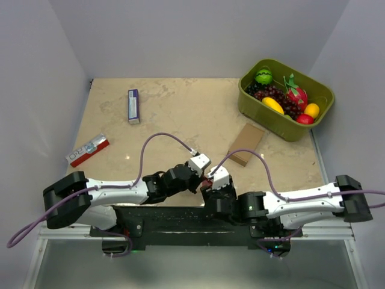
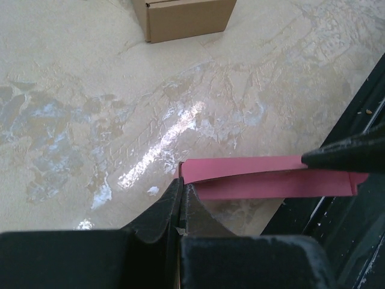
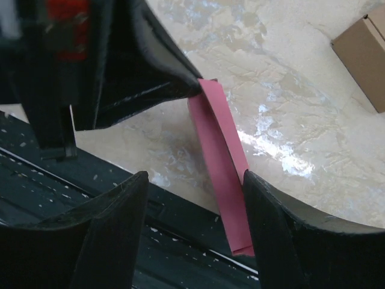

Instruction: Fold the paper box

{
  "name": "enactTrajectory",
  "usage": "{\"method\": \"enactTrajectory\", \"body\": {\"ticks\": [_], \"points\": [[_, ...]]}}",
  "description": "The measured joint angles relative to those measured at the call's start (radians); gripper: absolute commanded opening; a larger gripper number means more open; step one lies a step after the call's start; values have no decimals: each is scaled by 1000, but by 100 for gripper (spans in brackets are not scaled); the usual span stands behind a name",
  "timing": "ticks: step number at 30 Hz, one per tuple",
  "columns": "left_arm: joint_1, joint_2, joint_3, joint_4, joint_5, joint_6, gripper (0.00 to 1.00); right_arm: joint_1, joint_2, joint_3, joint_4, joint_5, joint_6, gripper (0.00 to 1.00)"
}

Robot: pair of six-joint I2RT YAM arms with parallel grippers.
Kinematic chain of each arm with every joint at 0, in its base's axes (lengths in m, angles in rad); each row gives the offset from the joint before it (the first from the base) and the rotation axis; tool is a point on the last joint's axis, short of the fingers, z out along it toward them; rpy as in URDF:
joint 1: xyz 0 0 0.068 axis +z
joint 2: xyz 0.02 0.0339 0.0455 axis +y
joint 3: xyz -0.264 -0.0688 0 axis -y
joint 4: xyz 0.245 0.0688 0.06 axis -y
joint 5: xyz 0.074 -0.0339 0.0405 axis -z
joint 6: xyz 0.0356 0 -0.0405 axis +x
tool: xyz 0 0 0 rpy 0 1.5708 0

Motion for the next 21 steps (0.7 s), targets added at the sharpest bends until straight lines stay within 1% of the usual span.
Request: {"method": "enactTrajectory", "body": {"ticks": [4,9,16,21], "points": [[5,5,11,-14,18,4,0,62,127,62,-74,73,58,68],[7,8,19,-24,30,8,0,92,245,119,-190,142,172,67],[8,15,31,-36,46,8,0,112,348,175,-352,185,335,65],[8,26,42,-41,58,8,0,122,443,232,-499,196,497,62]]}}
